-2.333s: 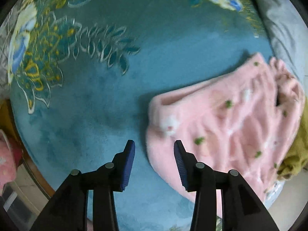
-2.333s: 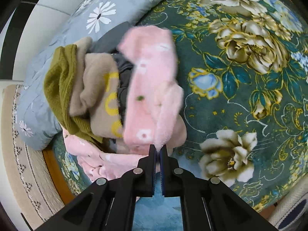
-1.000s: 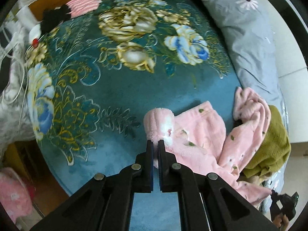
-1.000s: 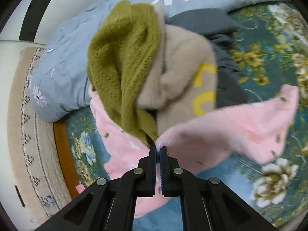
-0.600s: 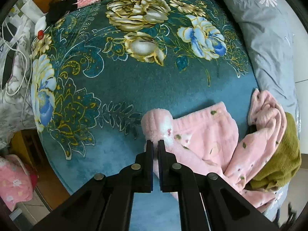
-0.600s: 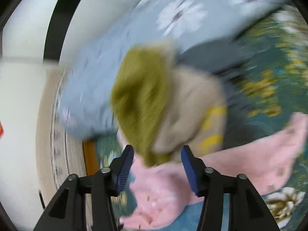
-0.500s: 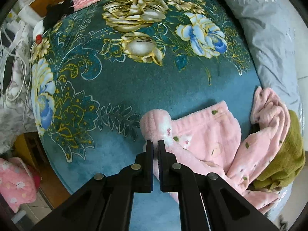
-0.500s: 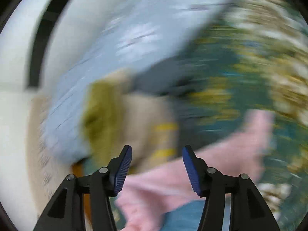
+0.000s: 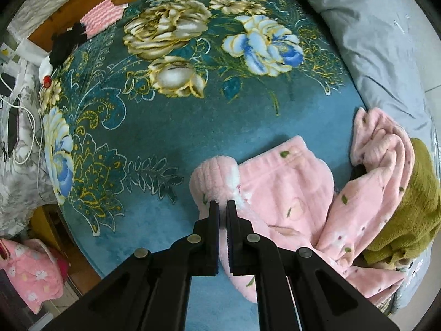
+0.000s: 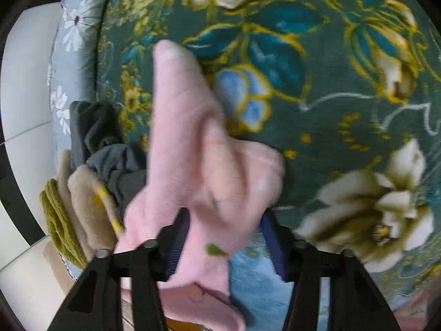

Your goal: Fold clothes

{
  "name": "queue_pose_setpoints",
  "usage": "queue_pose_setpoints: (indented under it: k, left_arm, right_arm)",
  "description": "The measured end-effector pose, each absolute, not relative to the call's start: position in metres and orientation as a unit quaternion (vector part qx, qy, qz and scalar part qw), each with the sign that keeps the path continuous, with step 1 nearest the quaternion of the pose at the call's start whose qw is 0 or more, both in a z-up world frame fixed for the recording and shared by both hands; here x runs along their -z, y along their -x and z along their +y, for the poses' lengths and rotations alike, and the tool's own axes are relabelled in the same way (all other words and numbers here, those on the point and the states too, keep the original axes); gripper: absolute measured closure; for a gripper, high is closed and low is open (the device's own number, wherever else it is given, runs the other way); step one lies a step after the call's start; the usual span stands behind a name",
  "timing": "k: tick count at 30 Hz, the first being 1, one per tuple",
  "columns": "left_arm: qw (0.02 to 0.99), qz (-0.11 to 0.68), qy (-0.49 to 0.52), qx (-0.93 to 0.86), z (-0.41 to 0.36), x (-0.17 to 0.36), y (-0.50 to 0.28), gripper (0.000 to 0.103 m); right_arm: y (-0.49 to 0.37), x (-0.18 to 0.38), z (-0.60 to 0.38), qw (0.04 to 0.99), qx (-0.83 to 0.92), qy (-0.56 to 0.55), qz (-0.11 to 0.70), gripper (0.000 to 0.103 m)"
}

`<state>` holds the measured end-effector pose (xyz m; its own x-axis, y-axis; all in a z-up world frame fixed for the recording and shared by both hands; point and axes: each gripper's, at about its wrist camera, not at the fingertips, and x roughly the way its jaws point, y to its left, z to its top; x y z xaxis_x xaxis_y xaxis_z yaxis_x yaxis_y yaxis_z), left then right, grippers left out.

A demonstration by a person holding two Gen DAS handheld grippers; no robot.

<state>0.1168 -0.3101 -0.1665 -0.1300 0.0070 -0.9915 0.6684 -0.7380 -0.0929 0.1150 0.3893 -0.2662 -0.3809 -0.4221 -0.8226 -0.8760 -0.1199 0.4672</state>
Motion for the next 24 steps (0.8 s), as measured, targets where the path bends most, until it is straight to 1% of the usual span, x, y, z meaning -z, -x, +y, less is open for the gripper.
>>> queue_pose_setpoints:
  k: [1,2,6,9,12,13,16,21,24]
  left_arm:
    - [0.236,0.273,-0.615,0.701,-0.309,0.164,-0.118,0.099]
    - [0.237,0.273,-0.614,0.702,-0.31,0.163,-0.12,0.099]
    - [0.251,0.271,-0.609,0.702,-0.314,0.16,-0.131,0.099]
    - [0.261,0.265,-0.607,0.702,-0.32,0.159,-0.142,0.099]
    - [0.272,0.26,-0.605,0.702,-0.325,0.157,-0.152,0.099]
    - [0.274,0.259,-0.604,0.702,-0.327,0.157,-0.155,0.099]
    - [0.273,0.257,-0.609,0.698,-0.327,0.161,-0.153,0.099]
    - [0.273,0.255,-0.618,0.692,-0.321,0.166,-0.145,0.099]
    - [0.272,0.254,-0.623,0.688,-0.317,0.168,-0.14,0.099]
  right_arm:
    - [-0.113,0.258,0.391,0.213,-0.551,0.508,0.626,0.088]
    - [-0.111,0.248,0.393,0.216,-0.562,0.499,0.623,0.09]
    - [-0.115,0.197,0.415,0.226,-0.619,0.469,0.588,0.094]
    - [-0.139,0.134,0.444,0.247,-0.662,0.438,0.556,0.095]
    - [-0.149,0.074,0.466,0.283,-0.708,0.423,0.49,0.095]
    - [-0.144,0.066,0.472,0.289,-0.712,0.426,0.478,0.096]
    - [-0.118,0.064,0.489,0.3,-0.702,0.451,0.463,0.095]
    - [-0.062,0.147,0.485,0.295,-0.624,0.55,0.471,0.095]
    - [-0.047,0.184,0.482,0.294,-0.598,0.572,0.478,0.095]
